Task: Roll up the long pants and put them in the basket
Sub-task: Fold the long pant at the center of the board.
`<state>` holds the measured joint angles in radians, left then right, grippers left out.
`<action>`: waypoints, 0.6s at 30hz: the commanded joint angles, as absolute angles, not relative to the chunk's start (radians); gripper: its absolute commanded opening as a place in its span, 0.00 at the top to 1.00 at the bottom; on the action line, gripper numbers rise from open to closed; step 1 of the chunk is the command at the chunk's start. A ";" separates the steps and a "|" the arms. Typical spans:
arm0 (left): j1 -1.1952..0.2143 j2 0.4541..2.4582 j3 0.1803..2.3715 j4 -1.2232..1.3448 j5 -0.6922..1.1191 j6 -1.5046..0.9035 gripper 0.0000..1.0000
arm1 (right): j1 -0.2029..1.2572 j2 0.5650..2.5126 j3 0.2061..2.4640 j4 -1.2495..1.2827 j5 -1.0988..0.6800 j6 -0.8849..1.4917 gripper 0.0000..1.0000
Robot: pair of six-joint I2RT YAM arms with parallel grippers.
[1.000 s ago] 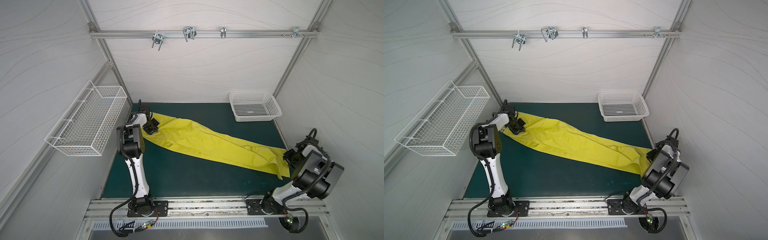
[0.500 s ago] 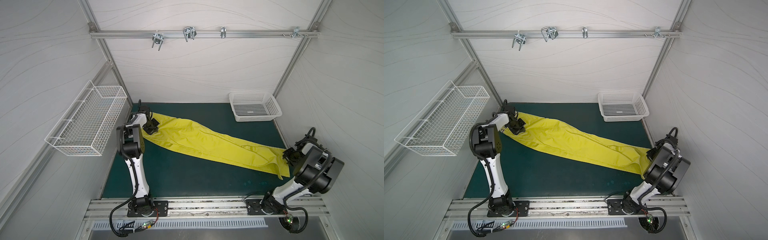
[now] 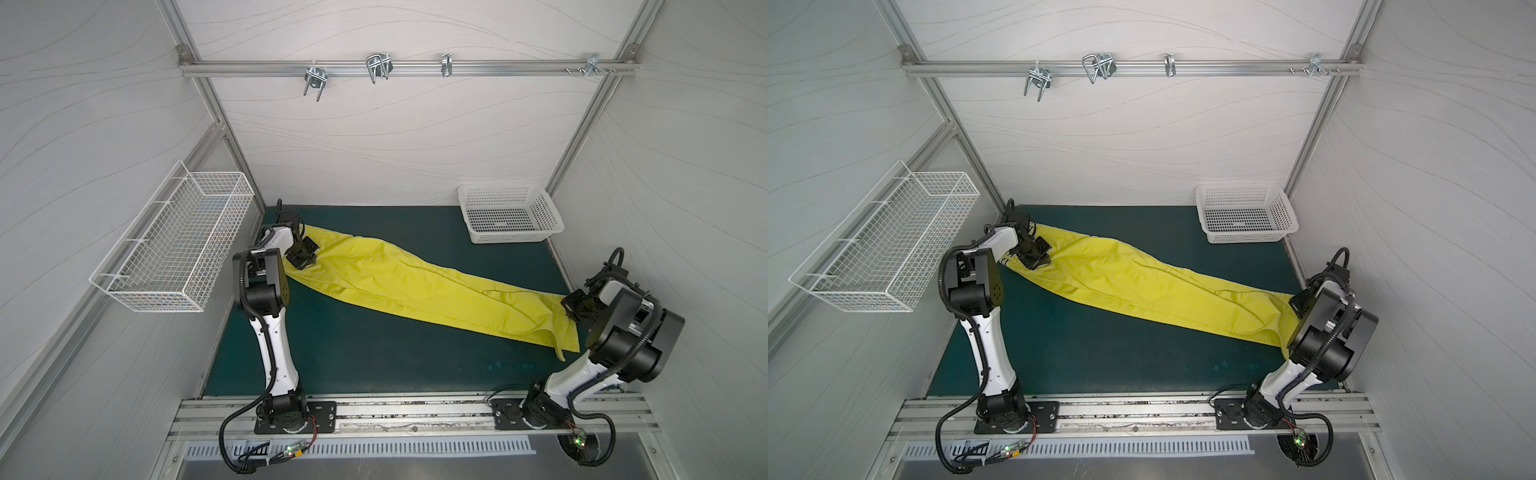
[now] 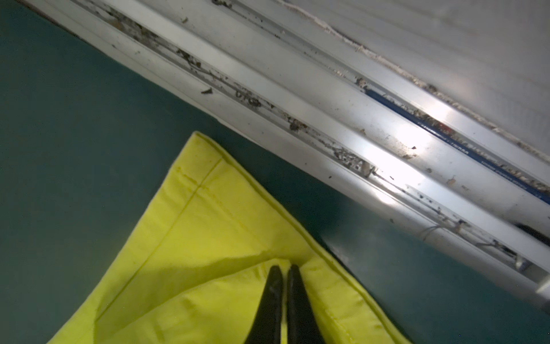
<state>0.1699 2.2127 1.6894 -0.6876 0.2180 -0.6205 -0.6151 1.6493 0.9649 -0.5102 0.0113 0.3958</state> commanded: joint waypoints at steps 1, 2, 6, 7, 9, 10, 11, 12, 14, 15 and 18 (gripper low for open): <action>0.192 2.228 1.661 -0.729 0.155 -0.601 1.00 | -0.610 1.582 1.018 -0.543 0.056 0.395 1.00; 0.192 2.227 1.661 -0.729 0.156 -0.601 1.00 | -0.611 1.576 1.036 -0.553 0.060 0.394 1.00; 0.192 2.227 1.661 -0.730 0.159 -0.600 1.00 | -0.611 1.604 1.109 -0.585 0.070 0.373 1.00; 0.192 2.226 1.661 -0.730 0.157 -0.600 1.00 | -0.611 1.620 1.126 -0.594 0.070 0.370 1.00; 0.192 2.226 1.660 -0.731 0.158 -0.598 1.00 | -0.612 1.650 1.152 -0.594 0.070 0.366 1.00; 0.192 2.225 1.659 -0.730 0.158 -0.598 1.00 | -0.613 1.668 1.166 -0.597 0.070 0.365 1.00; 0.192 2.224 1.659 -0.729 0.158 -0.598 1.00 | -0.613 1.682 1.175 -0.598 0.066 0.362 1.00; 0.192 2.225 1.657 -0.730 0.158 -0.598 1.00 | -0.612 1.694 1.180 -0.597 0.061 0.359 1.00; 0.192 2.224 1.655 -0.731 0.158 -0.597 1.00 | -0.614 1.715 1.179 -0.580 0.069 0.360 0.94; 0.193 2.224 1.655 -0.731 0.158 -0.597 1.00 | -0.617 1.724 1.180 -0.576 0.068 0.357 0.92; 0.193 2.221 1.651 -0.729 0.157 -0.597 1.00 | -0.629 1.740 1.179 -0.574 0.046 0.363 0.59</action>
<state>0.1715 2.2089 1.6814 -0.6796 0.2211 -0.6163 -0.6102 1.7195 1.1698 -0.5751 0.0425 0.3588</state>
